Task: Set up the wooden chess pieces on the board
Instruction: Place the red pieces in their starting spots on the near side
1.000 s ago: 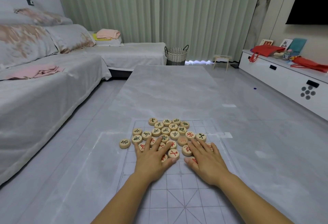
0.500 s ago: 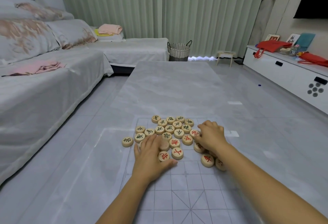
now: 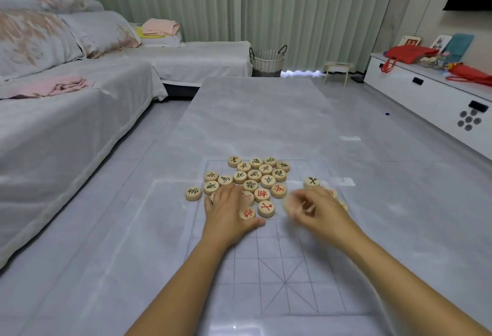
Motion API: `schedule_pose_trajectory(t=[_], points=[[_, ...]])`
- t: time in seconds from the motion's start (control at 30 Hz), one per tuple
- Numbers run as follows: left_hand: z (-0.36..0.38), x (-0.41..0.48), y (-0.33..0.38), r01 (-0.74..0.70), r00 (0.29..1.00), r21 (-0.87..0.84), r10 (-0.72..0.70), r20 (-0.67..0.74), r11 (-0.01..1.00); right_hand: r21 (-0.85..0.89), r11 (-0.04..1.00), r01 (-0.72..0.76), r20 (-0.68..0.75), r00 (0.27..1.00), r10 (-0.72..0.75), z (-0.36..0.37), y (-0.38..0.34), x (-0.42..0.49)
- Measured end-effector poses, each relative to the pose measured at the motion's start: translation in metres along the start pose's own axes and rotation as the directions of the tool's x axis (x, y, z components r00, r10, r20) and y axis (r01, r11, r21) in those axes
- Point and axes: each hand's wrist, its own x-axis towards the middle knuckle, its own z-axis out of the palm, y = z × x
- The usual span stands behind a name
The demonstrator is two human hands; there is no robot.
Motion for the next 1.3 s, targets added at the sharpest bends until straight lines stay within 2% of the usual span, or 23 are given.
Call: schedule_pose_trajectory(t=[0.1,0.2,0.3,0.37,0.47,0.63,0.97,1.07,1.3], points=[[-0.003,-0.004,0.003,-0.001,1.000,0.006,0.001,-0.012,1.000,0.001,0.998,0.063,0.179,0.982,-0.062,0.009,-0.006,-0.062],[-0.008,-0.020,0.011,0.025,1.000,0.077,-0.025,-0.001,0.997,0.039,0.996,0.082,0.231,0.969,-0.089,0.019,-0.004,-0.098],[-0.018,-0.056,0.020,0.075,0.997,-0.008,-0.075,0.030,0.997,0.048,0.992,0.113,0.254,0.959,-0.122,0.028,-0.001,-0.107],[-0.023,-0.085,0.025,0.048,0.996,-0.102,-0.040,0.076,0.994,0.074,0.990,0.117,0.267,0.954,-0.133,0.032,-0.001,-0.109],[-0.025,-0.120,0.027,-0.026,0.991,-0.184,0.049,0.123,0.983,0.103,0.991,0.084,0.252,0.962,-0.108,0.036,0.001,-0.111],[-0.019,-0.137,0.023,-0.092,0.989,-0.123,0.105,0.108,0.988,0.027,0.997,0.075,0.162,0.984,-0.078,0.042,-0.002,-0.116],[-0.013,-0.141,0.026,-0.287,0.946,-0.017,0.286,0.155,0.958,0.035,0.996,0.082,0.161,0.983,-0.087,0.045,0.002,-0.118],[-0.008,-0.142,0.022,-0.390,0.915,0.048,0.381,0.132,0.920,0.046,0.994,0.096,0.152,0.983,-0.102,0.045,0.003,-0.119],[-0.006,-0.142,0.023,-0.387,0.919,0.033,0.382,0.097,0.922,0.047,0.994,0.095,0.146,0.984,-0.101,0.043,0.001,-0.120]])
